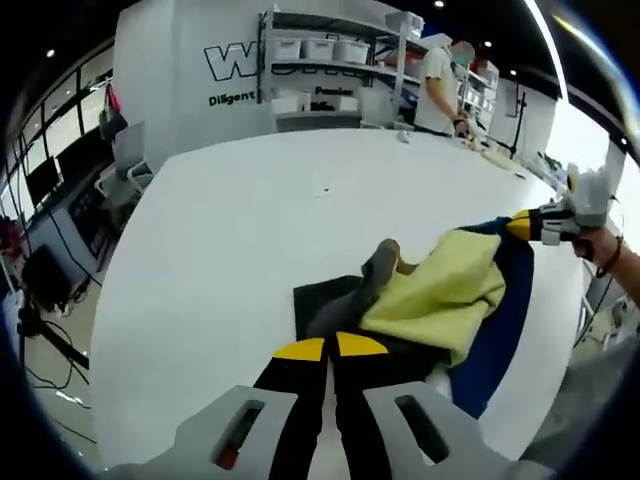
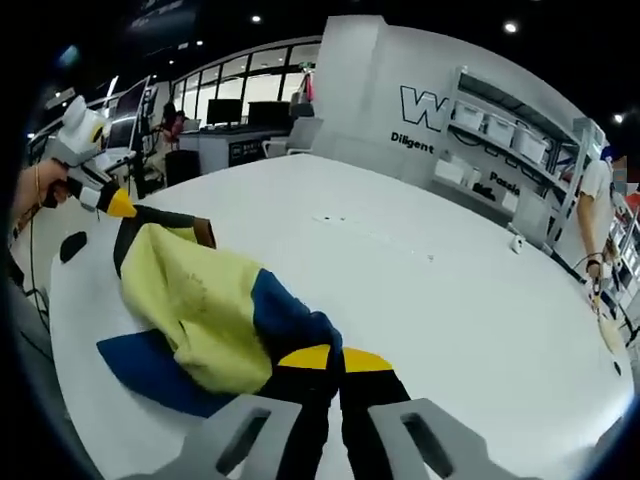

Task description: Fold the garment on the visible template until the final outline fits inside the template.

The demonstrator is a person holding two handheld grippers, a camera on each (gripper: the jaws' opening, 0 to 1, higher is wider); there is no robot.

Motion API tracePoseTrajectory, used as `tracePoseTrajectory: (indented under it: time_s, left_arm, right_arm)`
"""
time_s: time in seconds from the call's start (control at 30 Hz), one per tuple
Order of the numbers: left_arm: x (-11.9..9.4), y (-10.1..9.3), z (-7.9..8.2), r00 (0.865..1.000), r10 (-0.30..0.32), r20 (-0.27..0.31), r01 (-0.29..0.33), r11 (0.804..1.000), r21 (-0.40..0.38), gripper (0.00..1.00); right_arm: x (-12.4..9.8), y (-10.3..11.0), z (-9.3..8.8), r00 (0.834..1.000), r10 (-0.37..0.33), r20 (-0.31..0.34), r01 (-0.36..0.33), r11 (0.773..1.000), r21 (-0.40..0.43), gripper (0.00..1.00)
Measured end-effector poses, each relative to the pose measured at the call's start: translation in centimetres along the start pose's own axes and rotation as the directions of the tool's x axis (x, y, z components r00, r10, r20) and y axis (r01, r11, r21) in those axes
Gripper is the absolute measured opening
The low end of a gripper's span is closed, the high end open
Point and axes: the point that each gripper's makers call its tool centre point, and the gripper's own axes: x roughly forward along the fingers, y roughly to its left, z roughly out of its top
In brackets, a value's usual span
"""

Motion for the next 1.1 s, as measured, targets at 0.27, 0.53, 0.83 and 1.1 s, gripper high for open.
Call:
tracePoseTrajectory:
  time_s: [0.27, 0.53, 0.83, 1.1]
  left_arm:
    - [0.9, 0.3, -0.3, 0.998, 0.061, -0.001, -0.061, 0.996, 0.067, 0.14]
    - [1.0, -2.3, -2.5, 0.999, -0.013, -0.03, 0.013, 1.0, -0.001, 0.47]
    - [1.1, -4.9, -4.4, 0.998, -0.069, -0.013, 0.069, 0.997, -0.028, 0.61]
    - [1.5, -6.3, -5.9, 0.992, -0.129, 0.002, 0.129, 0.99, -0.064, 0.56]
  right_arm:
    - [1.0, 0.2, -0.4, 1.0, -0.017, -0.006, 0.017, 0.997, 0.078, 0.0]
    - [0.8, 1.4, -0.5, 1.0, 0.001, 0.007, -0.002, 0.986, 0.164, 0.31]
    - [-0.1, 4.1, -2.1, 0.999, 0.046, -0.008, -0.043, 0.973, 0.226, 0.59]
    - [-0.7, 6.2, -5.3, 0.994, 0.065, -0.085, -0.035, 0.947, 0.32, 0.59]
